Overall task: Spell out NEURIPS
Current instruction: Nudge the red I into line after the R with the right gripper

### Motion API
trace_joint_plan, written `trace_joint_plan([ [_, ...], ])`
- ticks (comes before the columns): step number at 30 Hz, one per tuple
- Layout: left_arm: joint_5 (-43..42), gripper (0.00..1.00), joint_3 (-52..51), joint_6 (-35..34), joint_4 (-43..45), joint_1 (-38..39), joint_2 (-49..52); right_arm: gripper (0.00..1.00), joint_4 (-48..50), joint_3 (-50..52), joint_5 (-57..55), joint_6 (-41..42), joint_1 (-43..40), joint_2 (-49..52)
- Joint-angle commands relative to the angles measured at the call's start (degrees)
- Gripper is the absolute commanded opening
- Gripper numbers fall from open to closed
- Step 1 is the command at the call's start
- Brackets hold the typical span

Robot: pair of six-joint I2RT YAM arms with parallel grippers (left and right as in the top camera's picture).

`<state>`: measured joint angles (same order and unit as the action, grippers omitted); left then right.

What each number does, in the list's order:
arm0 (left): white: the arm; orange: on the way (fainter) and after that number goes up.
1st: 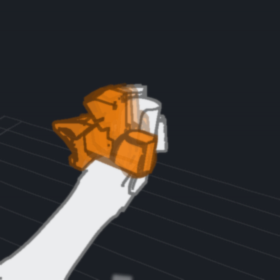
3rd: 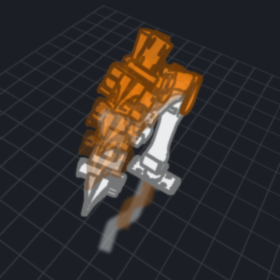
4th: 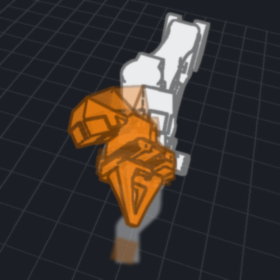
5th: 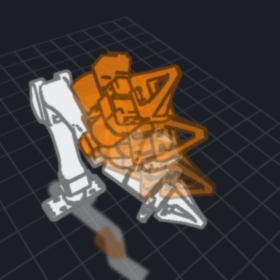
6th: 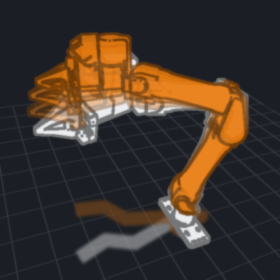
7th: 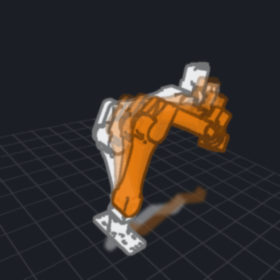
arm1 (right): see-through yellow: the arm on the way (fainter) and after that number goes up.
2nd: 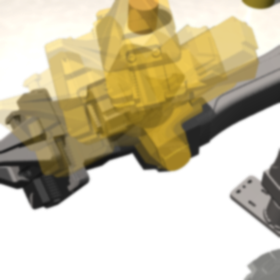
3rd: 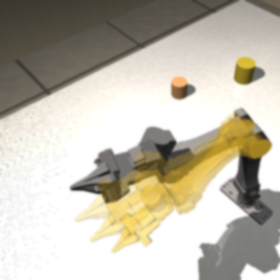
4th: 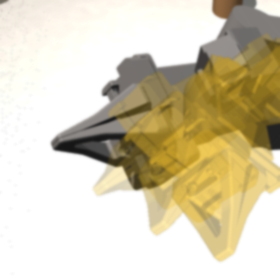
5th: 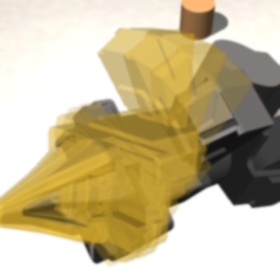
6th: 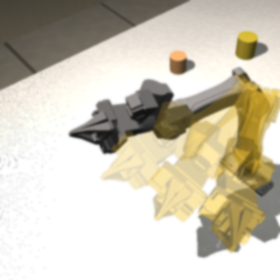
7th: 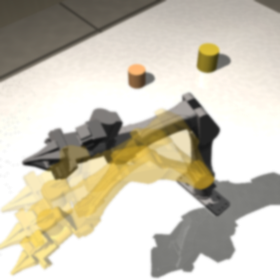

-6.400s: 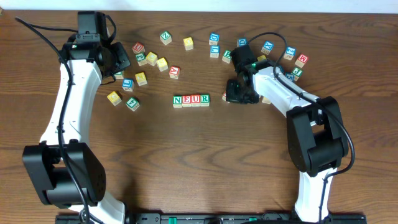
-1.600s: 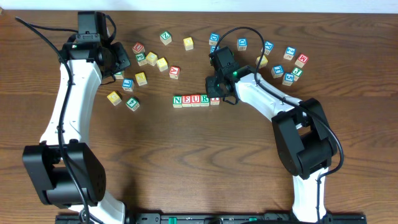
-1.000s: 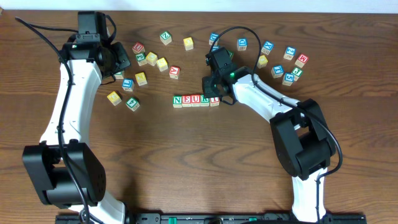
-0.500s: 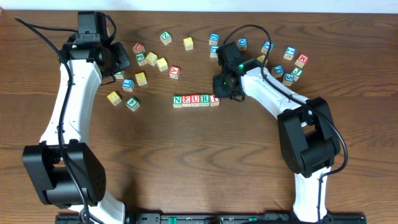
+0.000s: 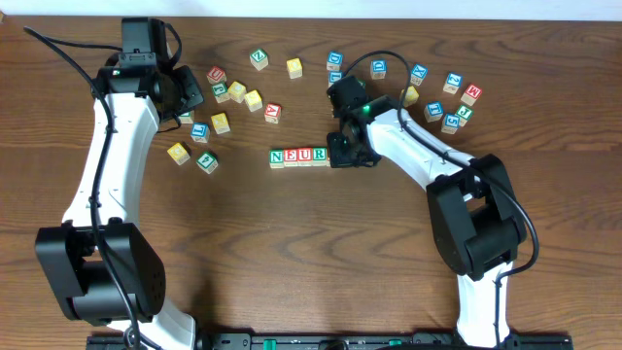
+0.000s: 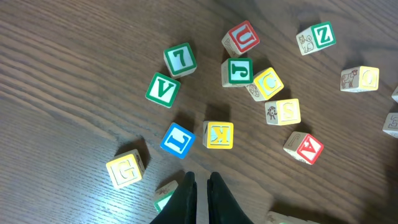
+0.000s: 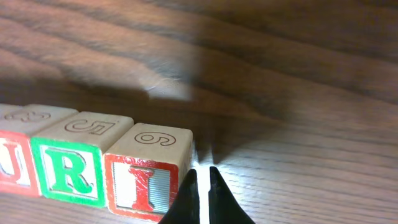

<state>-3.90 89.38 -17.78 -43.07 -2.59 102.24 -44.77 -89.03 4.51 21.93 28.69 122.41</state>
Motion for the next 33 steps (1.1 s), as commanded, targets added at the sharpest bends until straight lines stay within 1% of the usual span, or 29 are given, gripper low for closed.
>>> trace_joint_plan([
  [1,0.94,0.08,-0.46,0.11,-0.15,-0.13,0.44,0.02,-0.04,0.02,0.35,0.79,0.39,-0.85],
  [24,0.94,0.08,-0.46,0.11,-0.17,-0.13,0.44,0.01,1.64,-0.22,0.35,0.74,-0.31,-1.09],
  [33,0.94,0.08,-0.46,0.11,-0.15,-0.13,0.44,0.01,-1.22,-0.24,0.33,0.72,-0.31,-4.13],
])
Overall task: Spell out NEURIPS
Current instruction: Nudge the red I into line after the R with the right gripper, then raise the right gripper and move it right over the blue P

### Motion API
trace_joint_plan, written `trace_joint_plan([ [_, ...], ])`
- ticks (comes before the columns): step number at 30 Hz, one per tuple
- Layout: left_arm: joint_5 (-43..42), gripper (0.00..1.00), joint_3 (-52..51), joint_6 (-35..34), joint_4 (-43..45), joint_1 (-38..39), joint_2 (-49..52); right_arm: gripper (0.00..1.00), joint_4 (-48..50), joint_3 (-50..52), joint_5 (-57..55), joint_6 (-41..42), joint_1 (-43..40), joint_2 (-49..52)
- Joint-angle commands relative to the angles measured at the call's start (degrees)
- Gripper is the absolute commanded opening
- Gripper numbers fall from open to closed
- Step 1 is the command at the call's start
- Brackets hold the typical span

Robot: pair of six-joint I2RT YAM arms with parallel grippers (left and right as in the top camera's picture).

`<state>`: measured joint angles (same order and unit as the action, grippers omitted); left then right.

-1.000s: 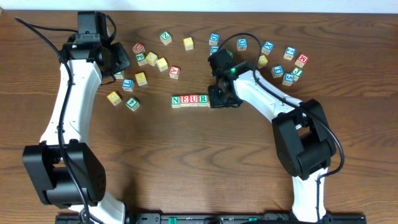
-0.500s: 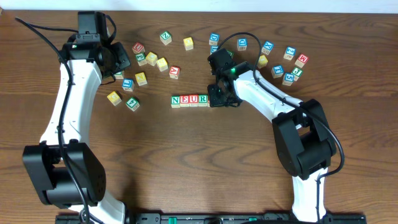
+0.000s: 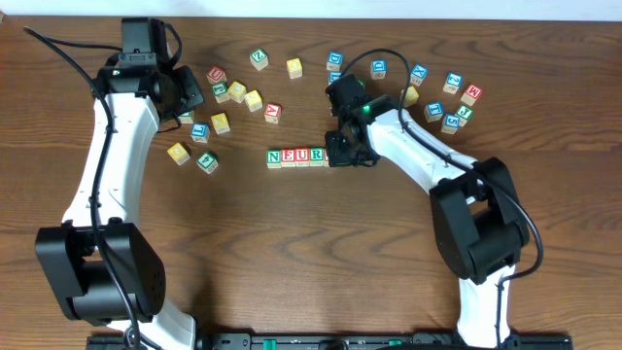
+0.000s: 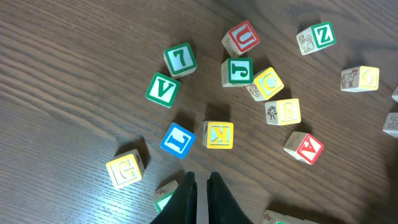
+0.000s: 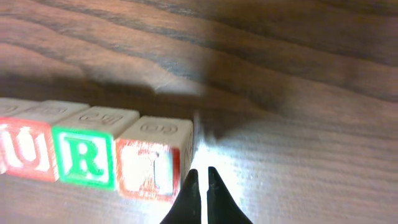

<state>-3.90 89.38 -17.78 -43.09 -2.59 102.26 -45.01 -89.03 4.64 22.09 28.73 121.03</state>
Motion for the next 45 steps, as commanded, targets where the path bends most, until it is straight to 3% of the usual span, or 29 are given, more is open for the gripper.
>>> trace_joint_plan([
  [1,0.94,0.08,-0.46,0.11,-0.13,-0.13,0.42,0.01,-1.42,-0.22,0.20,0.55,-0.35,-2.75],
  [22,0.94,0.08,-0.46,0.11,-0.13,-0.13,0.42,0.06,-2.43,-1.42,0.02,-1.20,-6.58,-12.74],
  [45,0.92,0.08,-0.46,0.09,-0.57,1.73,0.50,0.06,-4.26,-1.66,0.02,-1.16,-10.21,-12.92],
])
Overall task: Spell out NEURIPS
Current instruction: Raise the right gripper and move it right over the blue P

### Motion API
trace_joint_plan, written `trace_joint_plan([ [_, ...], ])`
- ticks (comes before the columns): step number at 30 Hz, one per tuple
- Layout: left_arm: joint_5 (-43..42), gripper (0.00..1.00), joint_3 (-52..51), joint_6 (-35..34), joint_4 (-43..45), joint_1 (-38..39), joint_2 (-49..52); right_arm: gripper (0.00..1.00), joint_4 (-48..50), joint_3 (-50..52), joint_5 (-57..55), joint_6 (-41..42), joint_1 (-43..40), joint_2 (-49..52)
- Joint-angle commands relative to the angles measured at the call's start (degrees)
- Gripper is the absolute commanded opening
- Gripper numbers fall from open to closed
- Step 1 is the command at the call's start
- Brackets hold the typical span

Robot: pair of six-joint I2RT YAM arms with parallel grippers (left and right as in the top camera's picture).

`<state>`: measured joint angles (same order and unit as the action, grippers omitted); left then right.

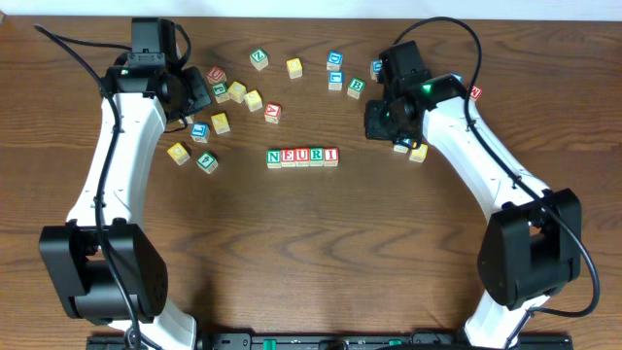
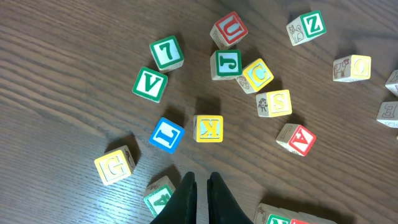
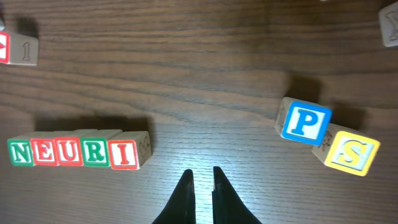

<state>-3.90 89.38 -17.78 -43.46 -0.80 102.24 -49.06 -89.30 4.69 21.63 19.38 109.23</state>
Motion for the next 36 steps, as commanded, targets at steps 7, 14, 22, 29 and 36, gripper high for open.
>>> trace_joint_plan([
  [7,0.94,0.08,-0.46,0.09,-0.20,-0.07,0.52,0.06,-0.44,-1.40,-0.02,-0.70,-1.73,-1.11],
  [14,0.94,0.08,-0.46,0.09,-0.17,-0.07,0.52,0.06,-2.01,-1.49,-0.02,-0.70,-2.19,-1.11],
  [22,0.94,0.08,-0.46,0.09,-0.17,-0.07,0.52,0.07,-3.45,-3.45,-0.04,-0.72,-3.34,-1.11],
  [29,0.92,0.08,-0.46,0.09,-0.17,-0.07,0.52,0.07,-4.98,-6.43,-0.09,-1.14,-5.44,-1.11],
  [36,0.92,0.08,-0.46,0.09,-0.17,-0.07,0.52,0.07,-6.12,-6.49,-2.47,-1.11,-7.45,-1.09],
])
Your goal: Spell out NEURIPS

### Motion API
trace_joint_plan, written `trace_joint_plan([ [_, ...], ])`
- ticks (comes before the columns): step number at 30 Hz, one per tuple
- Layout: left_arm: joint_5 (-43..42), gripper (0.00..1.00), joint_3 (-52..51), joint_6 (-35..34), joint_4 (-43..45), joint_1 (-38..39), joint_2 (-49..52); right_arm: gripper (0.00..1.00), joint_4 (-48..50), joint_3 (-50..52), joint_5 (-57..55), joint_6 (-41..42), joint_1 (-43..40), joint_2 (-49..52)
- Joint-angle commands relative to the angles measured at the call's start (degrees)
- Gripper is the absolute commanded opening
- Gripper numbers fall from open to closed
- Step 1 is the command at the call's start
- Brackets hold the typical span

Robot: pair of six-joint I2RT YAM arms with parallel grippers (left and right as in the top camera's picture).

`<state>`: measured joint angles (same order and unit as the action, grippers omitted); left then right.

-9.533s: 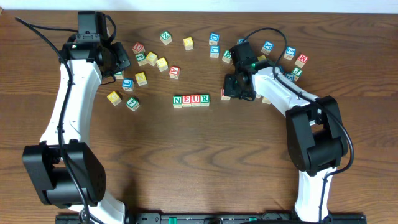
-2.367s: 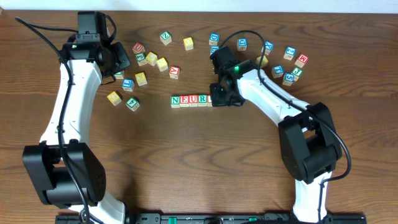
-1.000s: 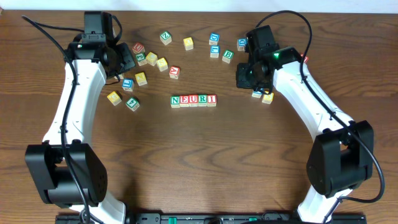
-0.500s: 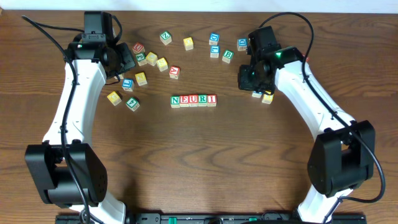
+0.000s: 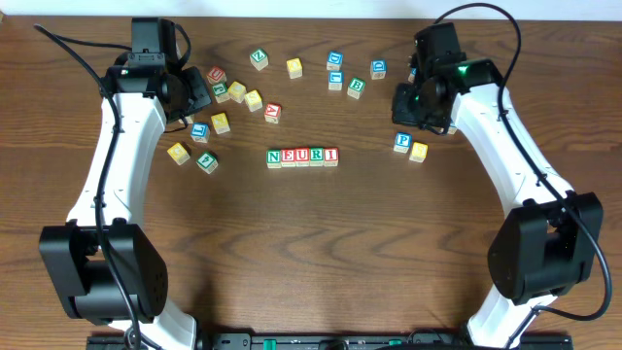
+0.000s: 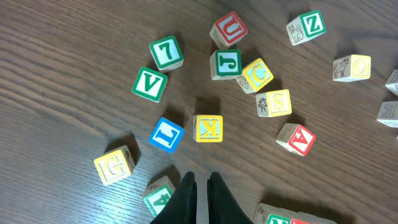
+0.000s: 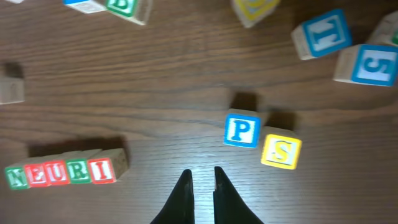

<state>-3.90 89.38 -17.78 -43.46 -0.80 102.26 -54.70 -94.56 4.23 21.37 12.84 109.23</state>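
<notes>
The row of blocks reading NEURI (image 5: 303, 157) lies at mid-table and shows at the lower left of the right wrist view as the NEURI row (image 7: 62, 172). A blue P block (image 7: 241, 130) and a yellow S block (image 7: 281, 151) touch each other to the right of the row; overhead they are the P block (image 5: 402, 143) and the S block (image 5: 419, 152). My right gripper (image 7: 202, 175) hangs high, just short of the P, fingers close together and empty; overhead the right gripper (image 5: 412, 105) is behind the pair. My left gripper (image 6: 200, 182) is shut and empty over the left block cluster.
Loose blocks lie under the left gripper: K (image 6: 208, 128), L (image 6: 166, 134), G (image 6: 115, 165), a second yellow S (image 6: 274, 102), a red U (image 6: 227, 28). Behind the P stand a blue T (image 7: 328, 32) and a 5 (image 7: 373, 64). Several more blocks (image 5: 335, 60) line the back.
My right gripper has moved further right and back. The P and S blocks now sit close ahead of its fingertips, and the NEURI row has slid to the view's left edge. The left arm is unchanged.
My right gripper was shut low at the table against the right end of the I block, closing up the NEURI row. It was still there a second later. Then it was raised and off to the right, and now it is near the P and S pair.
</notes>
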Motion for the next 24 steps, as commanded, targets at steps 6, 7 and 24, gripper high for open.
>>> trace_joint_plan([
  [6,0.92,0.08,-0.46,0.09,-0.17,-0.07,0.50,0.07,-1.22,-1.20,-4.33,-0.85,-1.40,-0.07],
  [7,0.92,0.09,-0.46,0.09,-0.17,-0.07,0.50,0.07,-1.22,-1.20,-4.35,-0.85,-1.40,0.50],
  [24,0.94,0.08,-0.46,0.09,-0.17,-0.07,0.50,0.02,1.77,-1.18,-8.66,-0.20,-1.40,8.07],
])
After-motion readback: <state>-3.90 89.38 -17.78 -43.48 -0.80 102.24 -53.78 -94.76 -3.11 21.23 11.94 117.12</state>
